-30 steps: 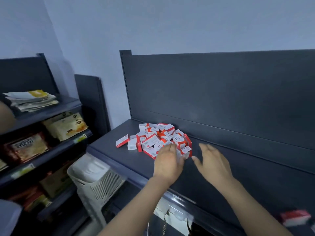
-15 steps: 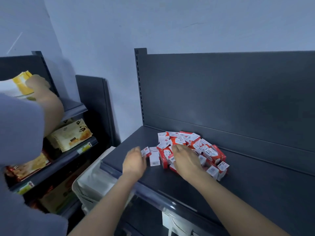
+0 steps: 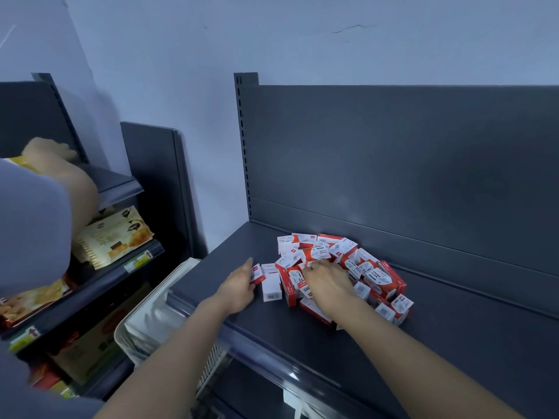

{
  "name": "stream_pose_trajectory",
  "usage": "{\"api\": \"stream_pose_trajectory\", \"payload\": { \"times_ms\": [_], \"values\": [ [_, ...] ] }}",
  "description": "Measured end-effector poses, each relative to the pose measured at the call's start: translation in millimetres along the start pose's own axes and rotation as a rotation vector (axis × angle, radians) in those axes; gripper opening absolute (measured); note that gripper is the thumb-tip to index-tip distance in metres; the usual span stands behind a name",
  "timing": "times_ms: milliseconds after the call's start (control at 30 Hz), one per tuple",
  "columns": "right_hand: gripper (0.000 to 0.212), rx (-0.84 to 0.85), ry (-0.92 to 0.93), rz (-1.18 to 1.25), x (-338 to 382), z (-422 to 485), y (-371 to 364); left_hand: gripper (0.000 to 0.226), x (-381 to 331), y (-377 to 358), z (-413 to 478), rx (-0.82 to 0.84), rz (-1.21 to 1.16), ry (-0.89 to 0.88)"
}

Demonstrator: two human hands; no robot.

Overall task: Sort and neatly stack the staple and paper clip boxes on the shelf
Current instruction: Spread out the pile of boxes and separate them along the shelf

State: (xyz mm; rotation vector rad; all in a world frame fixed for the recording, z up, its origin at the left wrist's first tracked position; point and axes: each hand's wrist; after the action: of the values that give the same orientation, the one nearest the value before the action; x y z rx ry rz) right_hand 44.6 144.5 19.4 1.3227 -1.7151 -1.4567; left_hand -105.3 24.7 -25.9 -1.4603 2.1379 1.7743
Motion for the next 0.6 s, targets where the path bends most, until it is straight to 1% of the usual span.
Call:
{"api": "stream_pose_trajectory", "payload": {
  "times_ms": [133, 167, 300, 400, 467, 600],
  "values": [
    [0.038, 0.002, 0.012, -0.006, 0.8, -3.2, 1.3, 0.02, 4.8, 0.1, 4.7, -0.087, 0.042, 0.011],
    [0.038, 0.0, 0.013, -0.001, 1.1, -4.9, 1.8, 0.016, 4.4, 1.2, 3.6, -0.104, 0.06, 0.019],
    [0.042, -0.029, 0.015, 0.028, 2.3, -13.6, 1.7, 0.031, 4.6, 3.7, -1.1, -0.156, 0.044, 0.079],
    [0.048, -0.041, 0.011, 0.062, 2.6, -23.0, 1.2, 0.019, 5.9, 0.9, -5.9, -0.219, 0.029, 0.08],
    [0.049, -0.06, 0.002, 0.093, 0.2, -31.0, 2.0, 0.014, 1.5, 0.5, -11.7, -0.316, -0.007, 0.076],
    [0.044, -0.106, -0.039, 0.17, -11.1, -53.8, 4.4, 0.021, -29.8, 10.0, -26.7, -0.509, -0.124, -0.039]
  ]
}}
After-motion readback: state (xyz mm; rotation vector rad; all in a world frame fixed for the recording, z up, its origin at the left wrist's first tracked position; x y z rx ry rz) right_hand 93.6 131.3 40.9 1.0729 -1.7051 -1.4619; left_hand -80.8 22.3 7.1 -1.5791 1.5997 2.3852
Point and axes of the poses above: each hand's wrist, its own z-axis towards the middle knuckle, its own y-axis out of the back of the hand, x = y × z, and after that the axes turned 15 degrees about x, right-handed
